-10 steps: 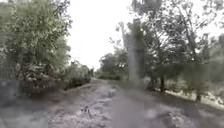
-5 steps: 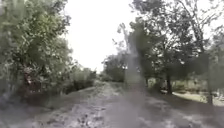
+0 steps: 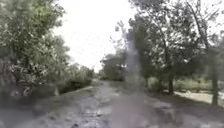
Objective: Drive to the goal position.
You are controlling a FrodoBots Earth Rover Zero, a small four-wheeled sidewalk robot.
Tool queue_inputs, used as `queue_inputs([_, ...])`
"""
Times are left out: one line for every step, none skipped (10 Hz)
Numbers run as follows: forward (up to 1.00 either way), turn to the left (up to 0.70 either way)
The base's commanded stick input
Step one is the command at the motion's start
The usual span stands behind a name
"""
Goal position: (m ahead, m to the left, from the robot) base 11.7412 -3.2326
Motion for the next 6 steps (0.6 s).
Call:
queue_inputs([0.59,0.01])
queue_inputs([0.59,0.01])
queue_inputs([0.59,0.01])
queue_inputs([0.59,0.01])
queue_inputs([0.59,0.01])
queue_inputs([0.59,0.01])
